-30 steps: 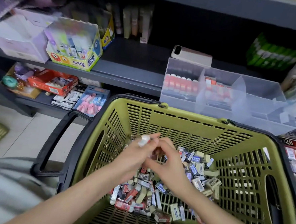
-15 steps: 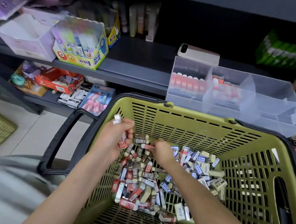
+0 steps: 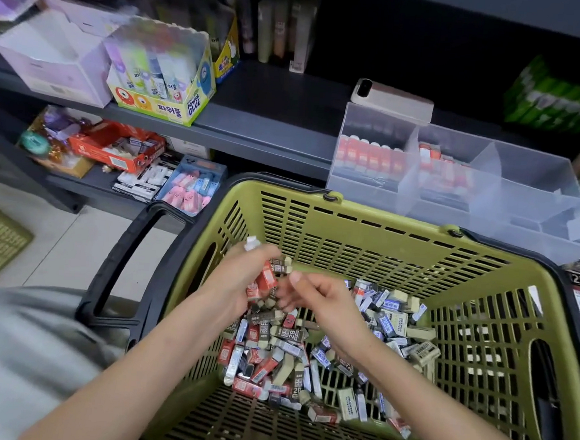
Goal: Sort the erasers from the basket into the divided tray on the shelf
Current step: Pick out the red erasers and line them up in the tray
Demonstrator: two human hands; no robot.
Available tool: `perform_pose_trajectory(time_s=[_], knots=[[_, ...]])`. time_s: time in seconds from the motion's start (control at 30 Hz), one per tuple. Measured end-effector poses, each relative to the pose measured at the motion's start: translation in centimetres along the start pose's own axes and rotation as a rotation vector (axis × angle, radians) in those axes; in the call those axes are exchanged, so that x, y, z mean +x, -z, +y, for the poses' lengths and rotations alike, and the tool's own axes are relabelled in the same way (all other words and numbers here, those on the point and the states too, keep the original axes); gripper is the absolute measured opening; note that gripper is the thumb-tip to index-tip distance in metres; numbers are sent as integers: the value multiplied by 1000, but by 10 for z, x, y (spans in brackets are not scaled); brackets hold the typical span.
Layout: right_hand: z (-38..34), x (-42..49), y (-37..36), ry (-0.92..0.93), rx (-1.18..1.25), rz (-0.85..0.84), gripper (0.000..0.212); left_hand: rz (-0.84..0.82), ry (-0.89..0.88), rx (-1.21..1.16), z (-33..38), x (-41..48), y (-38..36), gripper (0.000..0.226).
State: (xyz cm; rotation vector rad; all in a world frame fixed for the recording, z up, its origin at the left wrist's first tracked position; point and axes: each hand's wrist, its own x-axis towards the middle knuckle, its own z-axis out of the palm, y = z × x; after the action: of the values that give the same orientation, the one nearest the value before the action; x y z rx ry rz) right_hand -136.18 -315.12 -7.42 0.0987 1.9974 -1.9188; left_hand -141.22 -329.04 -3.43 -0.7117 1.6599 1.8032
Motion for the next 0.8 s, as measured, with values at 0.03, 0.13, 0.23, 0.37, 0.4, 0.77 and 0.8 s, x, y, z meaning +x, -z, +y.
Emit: perform_pose_trajectory(time_s=[0.03, 0.13, 0.23, 0.37, 0.4, 0.77, 0.8], knots=[[13, 5, 6, -56, -174, 21, 29, 29, 20, -39, 2, 1, 3, 12], [59, 22, 10, -245, -798, -17, 27, -41, 42, -221, 15, -1, 13, 8], [86, 37, 2, -337, -856, 106, 20, -126, 60, -271, 22, -5, 17, 19], [95, 49, 7, -382, -772, 141, 48, -150, 82, -254, 23, -8, 17, 22], [97, 49, 8, -360, -831, 112, 45, -150, 80, -238, 23, -8, 16, 22], [76, 22, 10, -240, -566, 102, 15, -69, -191, 294, 6, -1, 12, 20], [63, 18, 12, -212, -474, 117, 14, -57, -228, 383, 4, -1, 12, 24]])
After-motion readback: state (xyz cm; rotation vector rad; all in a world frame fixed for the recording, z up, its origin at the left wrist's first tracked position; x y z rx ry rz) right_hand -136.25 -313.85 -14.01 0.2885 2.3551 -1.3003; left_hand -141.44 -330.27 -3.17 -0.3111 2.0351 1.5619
